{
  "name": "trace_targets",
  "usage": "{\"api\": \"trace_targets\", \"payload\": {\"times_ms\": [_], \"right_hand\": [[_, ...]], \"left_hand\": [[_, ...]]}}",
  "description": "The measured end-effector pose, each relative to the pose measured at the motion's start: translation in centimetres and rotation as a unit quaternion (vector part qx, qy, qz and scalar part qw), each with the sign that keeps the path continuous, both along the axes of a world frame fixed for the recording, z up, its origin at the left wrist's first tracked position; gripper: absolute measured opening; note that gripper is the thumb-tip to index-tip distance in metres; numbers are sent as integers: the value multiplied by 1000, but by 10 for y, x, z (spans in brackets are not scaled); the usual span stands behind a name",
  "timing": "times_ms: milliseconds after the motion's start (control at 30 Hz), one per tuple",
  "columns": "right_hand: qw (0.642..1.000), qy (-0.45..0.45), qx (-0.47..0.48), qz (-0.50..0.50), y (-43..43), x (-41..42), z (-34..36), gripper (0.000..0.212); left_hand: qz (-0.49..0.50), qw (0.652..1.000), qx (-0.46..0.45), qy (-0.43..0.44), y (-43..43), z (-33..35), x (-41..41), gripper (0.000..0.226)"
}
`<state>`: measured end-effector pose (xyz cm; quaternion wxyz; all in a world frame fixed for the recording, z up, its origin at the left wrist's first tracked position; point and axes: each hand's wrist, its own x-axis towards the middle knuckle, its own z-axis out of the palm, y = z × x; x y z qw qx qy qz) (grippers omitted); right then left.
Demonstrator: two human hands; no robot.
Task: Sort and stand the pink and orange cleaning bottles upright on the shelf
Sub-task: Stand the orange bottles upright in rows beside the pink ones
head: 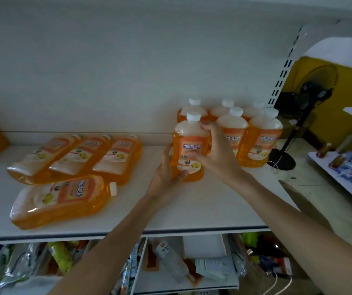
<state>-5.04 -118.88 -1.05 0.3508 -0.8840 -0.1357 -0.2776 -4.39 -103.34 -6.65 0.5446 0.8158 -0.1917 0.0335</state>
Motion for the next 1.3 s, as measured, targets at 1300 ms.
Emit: {"api": "trace_targets", "payload": {"times_ms": [1300], "right_hand": [[947,-71,-241,-202,2,16,20,95]], "left_hand": [[16,975,221,-6,11,16,-14,55]]}}
